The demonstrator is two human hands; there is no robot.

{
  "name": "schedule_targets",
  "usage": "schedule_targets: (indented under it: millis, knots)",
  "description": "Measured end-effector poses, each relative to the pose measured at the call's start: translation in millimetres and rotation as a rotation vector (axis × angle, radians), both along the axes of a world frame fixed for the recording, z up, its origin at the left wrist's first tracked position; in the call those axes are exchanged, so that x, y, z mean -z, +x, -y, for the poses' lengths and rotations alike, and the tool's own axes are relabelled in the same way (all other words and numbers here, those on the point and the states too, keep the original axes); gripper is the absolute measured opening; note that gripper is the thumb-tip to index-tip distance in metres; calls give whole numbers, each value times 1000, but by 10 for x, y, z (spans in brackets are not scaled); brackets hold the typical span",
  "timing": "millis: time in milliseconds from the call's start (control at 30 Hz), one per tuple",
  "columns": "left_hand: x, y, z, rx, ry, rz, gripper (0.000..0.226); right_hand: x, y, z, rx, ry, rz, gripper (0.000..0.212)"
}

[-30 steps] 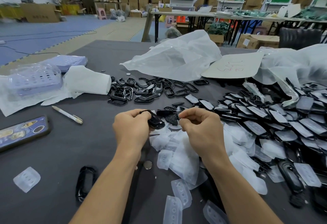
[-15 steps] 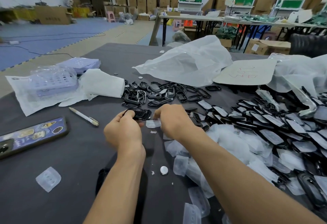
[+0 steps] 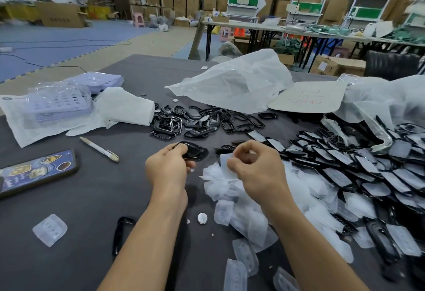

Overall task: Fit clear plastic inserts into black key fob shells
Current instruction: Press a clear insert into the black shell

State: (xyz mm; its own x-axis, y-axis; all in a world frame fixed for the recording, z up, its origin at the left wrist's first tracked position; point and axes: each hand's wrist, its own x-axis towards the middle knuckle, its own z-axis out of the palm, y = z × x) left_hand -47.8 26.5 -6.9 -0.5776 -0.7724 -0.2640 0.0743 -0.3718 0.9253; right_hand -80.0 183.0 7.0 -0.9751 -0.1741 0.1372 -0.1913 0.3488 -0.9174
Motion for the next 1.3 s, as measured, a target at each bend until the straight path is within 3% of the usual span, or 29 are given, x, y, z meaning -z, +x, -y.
schedule_targets:
  millis: [100,267,533,733,900,1300]
  knots:
    - [30,-26,-155,195,-124,27,23,49,116,-211,-18,-308,149,18]
    - [87,-48,-305,335,-258,55,36,29,101,-314,-16,-483,214,22]
    - [94,-69,-325,363,-330,94,33,45,49,-304,-20,-553,277,25]
    - [58,-38,-387,469,-351,29,28,33,27,-305,-44,-465,212,28]
    - [56,-23,-395,483,-354,15,29,63,13,-337,-48,-463,253,17]
    - [63,-22,-381,473,-348,32,33,43,37,-371,-78,-514,271,28]
